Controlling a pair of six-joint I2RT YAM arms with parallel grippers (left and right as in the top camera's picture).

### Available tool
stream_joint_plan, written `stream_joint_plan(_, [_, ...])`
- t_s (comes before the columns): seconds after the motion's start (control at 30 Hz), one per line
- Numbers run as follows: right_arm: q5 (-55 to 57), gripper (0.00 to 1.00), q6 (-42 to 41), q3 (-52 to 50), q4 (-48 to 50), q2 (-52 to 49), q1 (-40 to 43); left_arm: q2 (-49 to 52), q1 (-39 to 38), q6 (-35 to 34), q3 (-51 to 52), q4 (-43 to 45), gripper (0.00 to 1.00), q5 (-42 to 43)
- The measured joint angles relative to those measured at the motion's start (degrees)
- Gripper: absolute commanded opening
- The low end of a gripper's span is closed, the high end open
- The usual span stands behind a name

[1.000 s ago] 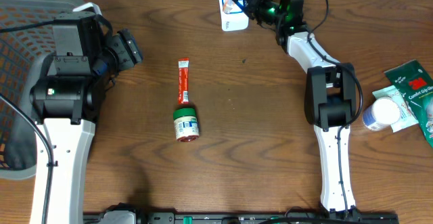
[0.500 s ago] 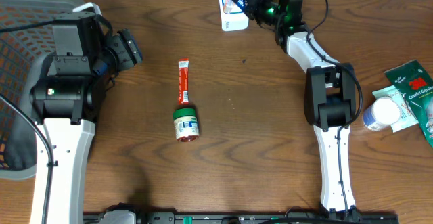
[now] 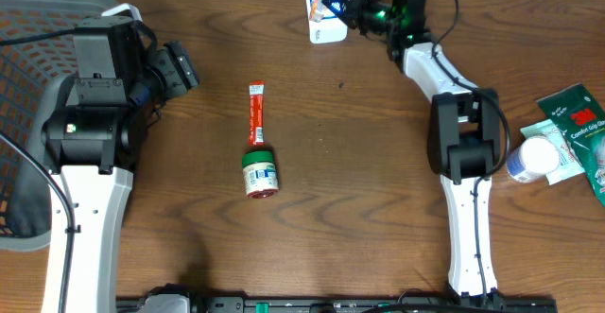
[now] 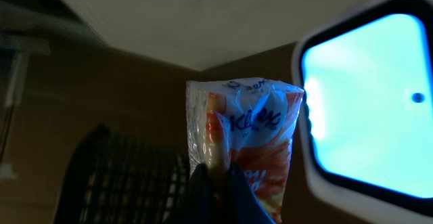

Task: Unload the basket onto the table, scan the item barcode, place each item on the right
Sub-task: 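Move the tissue pack right and place it beside the tub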

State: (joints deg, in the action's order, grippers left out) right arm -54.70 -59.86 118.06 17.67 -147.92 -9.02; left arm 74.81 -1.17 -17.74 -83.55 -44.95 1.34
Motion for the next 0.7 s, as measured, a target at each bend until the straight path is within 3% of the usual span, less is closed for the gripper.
stream_joint_plan(0.13, [-4.5,0.01,2.8,0.0,-7.6,7.3,0.8,0.0,0.0,0.0,0.0,0.0,0.82,0.0])
stream_joint_plan(0.3, [-1.8,0.01,14.7,0.6,-37.4,22.3,1.2,0.0,0.0,0.0,0.0,0.0,0.82,0.0])
stream_joint_plan(0.5, [18.9,0.04,32.7,1.1,-70.7,37.5,0.1,0.0,0.0,0.0,0.0,0.0,0.82,0.0])
stream_joint_plan(0.7, [41.4,0.01,41.0,1.3,-94.9,46.8,-1.8,0.0,0.0,0.0,0.0,0.0,0.82,0.0])
